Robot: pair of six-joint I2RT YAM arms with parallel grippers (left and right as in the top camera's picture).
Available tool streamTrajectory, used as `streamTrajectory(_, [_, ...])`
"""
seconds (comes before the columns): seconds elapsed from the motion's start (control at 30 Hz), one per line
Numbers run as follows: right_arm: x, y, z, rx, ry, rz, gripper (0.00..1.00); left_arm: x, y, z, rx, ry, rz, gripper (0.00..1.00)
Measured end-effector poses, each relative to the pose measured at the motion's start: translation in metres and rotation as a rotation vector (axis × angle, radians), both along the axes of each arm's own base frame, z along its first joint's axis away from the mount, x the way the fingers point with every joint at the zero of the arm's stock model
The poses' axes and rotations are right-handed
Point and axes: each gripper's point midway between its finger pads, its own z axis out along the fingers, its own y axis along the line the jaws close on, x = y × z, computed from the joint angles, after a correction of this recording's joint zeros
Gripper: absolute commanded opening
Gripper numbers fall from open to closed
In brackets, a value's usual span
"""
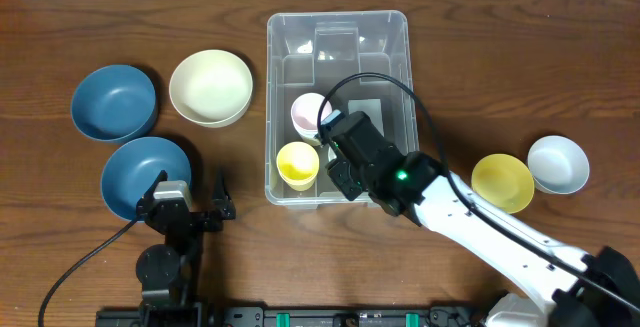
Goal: Pack container
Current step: 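Lower the white cup into the bin and open the right gripper, then move the right gripper right over the yellow bowl, then lower the right gripper onto the yellow bowl rim and close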
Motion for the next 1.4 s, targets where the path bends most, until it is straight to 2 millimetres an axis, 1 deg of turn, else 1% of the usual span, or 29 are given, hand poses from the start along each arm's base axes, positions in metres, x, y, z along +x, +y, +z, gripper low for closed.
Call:
streamTrajectory(0.03, [0.001,-0.001,0.007,0.01,-0.017,-0.004,0.45,0.0,0.0,0.0,0.0,0.0,0.0,0.98])
streamTrajectory(0.1, [0.003,-0.006,0.028,0.037,-0.071,-0.022,0.47,0.0,0.0,0.0,0.0,0.0,0.0,0.98])
streamTrajectory(0.17, [0.007,-0.016,0.052,0.064,-0.132,-0.055,0.45,0.0,0.0,0.0,0.0,0.0,0.0,0.98])
streamTrajectory(0.2, [0.009,-0.025,0.067,0.078,-0.172,-0.088,0.43,0.0,0.0,0.0,0.0,0.0,0.0,0.98])
streamTrajectory(0.27, [0.013,-0.047,0.09,0.092,-0.23,-0.164,0.41,0.0,0.0,0.0,0.0,0.0,0.0,0.98])
streamTrajectory(0.3, [0.015,-0.065,0.102,0.097,-0.259,-0.226,0.4,0.0,0.0,0.0,0.0,0.0,0.0,0.98])
streamTrajectory(0.33, [0.017,-0.08,0.11,0.095,-0.278,-0.277,0.4,0.0,0.0,0.0,0.0,0.0,0.0,0.98])
streamTrajectory(0.4, [0.019,-0.12,0.126,0.095,-0.316,-0.415,0.4,0.0,0.0,0.0,0.0,0.0,0.0,0.98])
streamTrajectory(0.43, [0.019,-0.138,0.13,0.091,-0.323,-0.472,0.4,0.0,0.0,0.0,0.0,0.0,0.0,0.98])
streamTrajectory(0.47, [0.017,-0.162,0.135,0.085,-0.332,-0.553,0.39,0.0,0.0,0.0,0.0,0.0,0.0,0.98])
streamTrajectory(0.57, [0.007,-0.212,0.136,0.053,-0.319,-0.723,0.4,0.0,0.0,0.0,0.0,0.0,0.0,0.98])
streamTrajectory(0.6, [0.002,-0.232,0.133,0.035,-0.307,-0.79,0.41,0.0,0.0,0.0,0.0,0.0,0.0,0.98])
streamTrajectory(0.63, [-0.002,-0.247,0.131,0.021,-0.292,-0.85,0.44,0.0,0.0,0.0,0.0,0.0,0.0,0.98])
streamTrajectory(0.7, [-0.006,-0.271,0.126,0.015,-0.269,-0.951,0.45,0.0,0.0,0.0,0.0,0.0,0.0,0.98])
streamTrajectory(0.77, [-0.006,-0.291,0.122,0.014,-0.252,-1.035,0.45,0.0,0.0,0.0,0.0,0.0,0.0,0.98])
streamTrajectory(0.83, [-0.005,-0.306,0.115,0.009,-0.229,-1.103,0.45,0.0,0.0,0.0,0.0,0.0,0.0,0.98])
streamTrajectory(0.93, [0.0,-0.324,0.096,-0.008,-0.157,-1.181,0.46,0.0,0.0,0.0,0.0,0.0,0.0,0.98])
streamTrajectory(1.03, [0.007,-0.333,0.064,-0.022,-0.034,-1.217,0.49,0.0,0.0,0.0,0.0,0.0,0.0,0.98])
streamTrajectory(1.13, [0.012,-0.333,0.031,-0.046,0.092,-1.219,0.49,0.0,0.0,0.0,0.0,0.0,0.0,0.98])
streamTrajectory(1.2, [0.015,-0.329,0.008,-0.062,0.174,-1.208,0.49,0.0,0.0,0.0,0.0,0.0,0.0,0.98])
streamTrajectory(1.4, [0.02,-0.313,-0.036,-0.054,0.34,-1.146,0.46,0.0,0.0,0.0,0.0,0.0,0.0,0.98])
